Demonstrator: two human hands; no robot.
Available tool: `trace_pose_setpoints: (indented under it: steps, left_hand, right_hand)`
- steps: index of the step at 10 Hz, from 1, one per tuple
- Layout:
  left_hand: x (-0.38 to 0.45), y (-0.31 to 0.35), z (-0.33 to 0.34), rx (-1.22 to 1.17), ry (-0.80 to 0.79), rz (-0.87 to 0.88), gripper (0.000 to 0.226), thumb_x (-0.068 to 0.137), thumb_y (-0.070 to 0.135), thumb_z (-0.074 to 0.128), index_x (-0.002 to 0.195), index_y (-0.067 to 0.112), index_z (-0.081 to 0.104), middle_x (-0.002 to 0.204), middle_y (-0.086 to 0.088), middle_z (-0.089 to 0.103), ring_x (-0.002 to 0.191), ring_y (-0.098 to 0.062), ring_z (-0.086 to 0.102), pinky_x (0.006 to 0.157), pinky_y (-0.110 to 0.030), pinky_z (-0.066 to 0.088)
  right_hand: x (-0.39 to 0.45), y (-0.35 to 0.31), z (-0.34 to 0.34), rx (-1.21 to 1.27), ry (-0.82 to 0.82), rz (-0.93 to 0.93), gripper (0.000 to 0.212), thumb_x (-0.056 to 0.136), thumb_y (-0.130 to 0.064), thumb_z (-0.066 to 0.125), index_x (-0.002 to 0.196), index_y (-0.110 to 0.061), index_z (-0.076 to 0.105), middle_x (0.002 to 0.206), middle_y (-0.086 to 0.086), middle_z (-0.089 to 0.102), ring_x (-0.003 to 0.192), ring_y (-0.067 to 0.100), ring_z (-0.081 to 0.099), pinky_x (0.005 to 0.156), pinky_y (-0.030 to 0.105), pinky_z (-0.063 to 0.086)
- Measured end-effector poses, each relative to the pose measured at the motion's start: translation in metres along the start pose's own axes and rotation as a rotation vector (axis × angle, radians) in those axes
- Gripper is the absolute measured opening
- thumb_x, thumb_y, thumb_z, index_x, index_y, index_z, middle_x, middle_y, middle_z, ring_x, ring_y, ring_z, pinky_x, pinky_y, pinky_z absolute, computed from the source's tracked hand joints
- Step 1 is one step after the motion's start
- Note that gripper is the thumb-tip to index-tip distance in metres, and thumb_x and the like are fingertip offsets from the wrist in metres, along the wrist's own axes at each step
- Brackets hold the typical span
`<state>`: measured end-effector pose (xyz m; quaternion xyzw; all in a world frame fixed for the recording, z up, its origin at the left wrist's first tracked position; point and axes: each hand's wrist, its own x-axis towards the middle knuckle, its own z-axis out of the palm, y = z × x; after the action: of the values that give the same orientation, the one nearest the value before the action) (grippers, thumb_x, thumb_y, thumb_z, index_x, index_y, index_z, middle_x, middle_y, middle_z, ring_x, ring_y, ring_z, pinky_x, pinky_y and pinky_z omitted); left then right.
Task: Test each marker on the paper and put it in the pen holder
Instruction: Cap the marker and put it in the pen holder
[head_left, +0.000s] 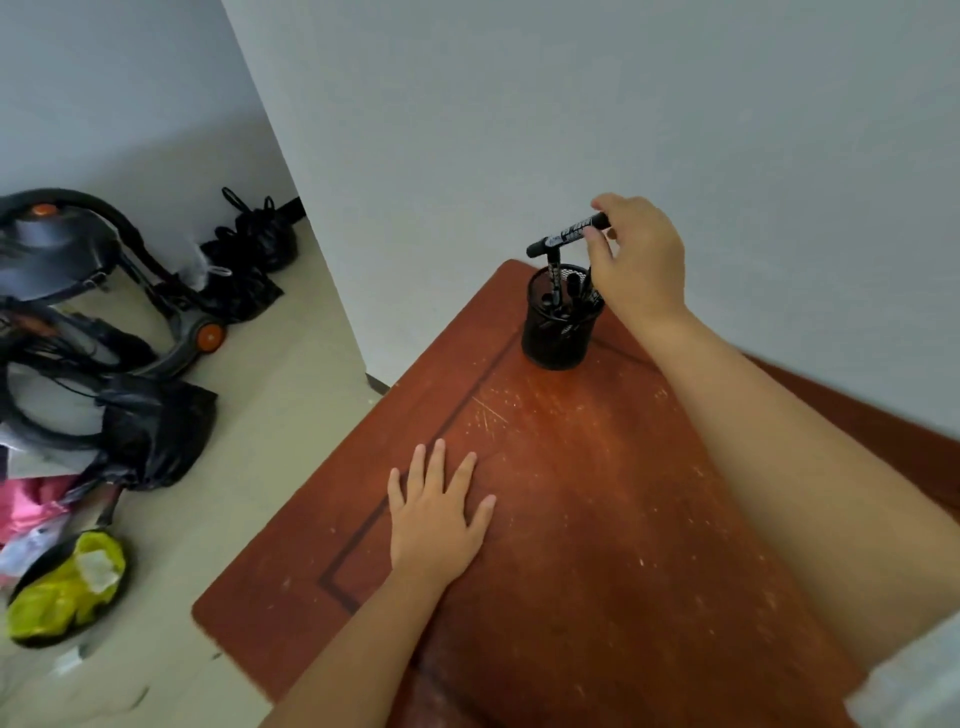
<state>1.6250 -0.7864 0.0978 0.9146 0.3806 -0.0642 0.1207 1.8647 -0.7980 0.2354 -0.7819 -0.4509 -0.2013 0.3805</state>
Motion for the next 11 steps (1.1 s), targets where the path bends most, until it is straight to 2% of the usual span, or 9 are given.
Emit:
trace_pose_setpoints:
  steps: [1,2,4,5,6,7,8,10,11]
  left_hand:
    - [0.001,0.000,0.002,0.009,0.008,-0.003,0.057,0.090,0.058,0.011,0.143,0.034,0.006,0.154,-0.002,-0.003,0.140,-0.022,-0.010,0.112,-0.045,-0.005]
    - [0.001,0.000,0.004,0.016,0.007,-0.001,0.057,0.091,0.057,0.014,0.143,0.034,0.007,0.154,-0.003,-0.002,0.140,-0.023,-0.009,0.112,-0.045,-0.005]
    - [0.000,0.001,0.002,0.021,0.010,-0.003,0.057,0.091,0.057,0.014,0.143,0.034,0.006,0.154,-0.002,-0.002,0.140,-0.023,-0.010,0.112,-0.045,-0.005]
    - [0.001,0.001,0.002,0.013,0.007,-0.010,0.056,0.092,0.055,0.018,0.143,0.034,0.006,0.154,-0.002,-0.003,0.140,-0.022,-0.011,0.112,-0.045,-0.006]
    - [0.001,0.000,0.003,0.013,0.019,-0.010,0.059,0.089,0.060,0.010,0.143,0.034,0.007,0.154,-0.002,-0.003,0.140,-0.022,-0.011,0.112,-0.045,-0.006]
    - [0.001,-0.001,0.005,0.016,0.024,-0.015,0.068,0.082,0.063,0.000,0.142,0.035,0.008,0.155,-0.002,-0.001,0.140,-0.022,-0.010,0.112,-0.045,-0.006]
    - [0.002,-0.001,0.006,0.011,0.015,-0.019,0.058,0.089,0.059,0.012,0.142,0.034,0.008,0.155,-0.001,-0.002,0.140,-0.022,-0.010,0.112,-0.045,-0.006]
    - [0.003,0.002,0.003,0.016,0.009,-0.020,0.073,0.077,0.064,-0.005,0.142,0.035,0.010,0.155,-0.001,0.000,0.140,-0.022,-0.008,0.112,-0.045,-0.004]
    - [0.000,0.005,-0.001,0.030,-0.012,-0.016,0.087,0.065,0.062,-0.013,0.142,0.033,0.017,0.154,-0.004,0.008,0.141,-0.024,0.000,0.112,-0.047,0.002]
  right_hand:
    - [0.004,0.004,-0.001,-0.062,0.076,-0.107,0.034,0.083,-0.001,0.049,0.116,0.005,0.053,0.085,0.029,0.060,0.080,0.040,0.057,0.070,0.034,0.040]
    - [-0.001,0.006,-0.002,-0.062,0.041,-0.121,0.038,0.083,0.001,0.048,0.121,0.006,0.049,0.084,0.030,0.058,0.079,0.041,0.056,0.069,0.032,0.037]
    - [-0.012,0.007,0.005,-0.187,-0.086,-0.194,0.037,0.076,0.003,0.054,0.113,0.006,0.054,0.075,0.027,0.060,0.066,0.040,0.057,0.063,0.044,0.046]
    - [-0.007,0.012,0.011,-0.315,-0.149,-0.129,0.041,0.081,0.001,0.050,0.121,0.002,0.048,0.084,0.026,0.060,0.078,0.040,0.056,0.074,0.047,0.041]
    - [-0.005,0.011,0.018,-0.408,-0.383,-0.089,0.042,0.089,-0.004,0.040,0.131,-0.003,0.036,0.104,0.022,0.059,0.101,0.037,0.048,0.090,0.044,0.031]
    - [-0.008,0.012,0.021,-0.448,-0.445,-0.079,0.030,0.092,-0.009,0.038,0.121,-0.002,0.044,0.102,0.021,0.060,0.102,0.036,0.048,0.088,0.042,0.032]
    - [-0.009,0.013,0.022,-0.449,-0.488,0.069,0.031,0.095,-0.020,0.033,0.111,-0.001,0.052,0.101,0.023,0.060,0.105,0.036,0.046,0.092,0.044,0.032]
    - [-0.012,0.009,0.015,-0.378,-0.676,0.121,0.046,0.096,-0.031,0.028,0.135,-0.008,0.027,0.122,0.018,0.053,0.118,0.034,0.041,0.101,0.052,0.026]
    - [-0.032,0.019,-0.007,-0.249,-0.610,0.108,0.050,0.093,-0.028,0.039,0.138,-0.009,0.024,0.130,0.017,0.048,0.120,0.034,0.040,0.097,0.045,0.033]
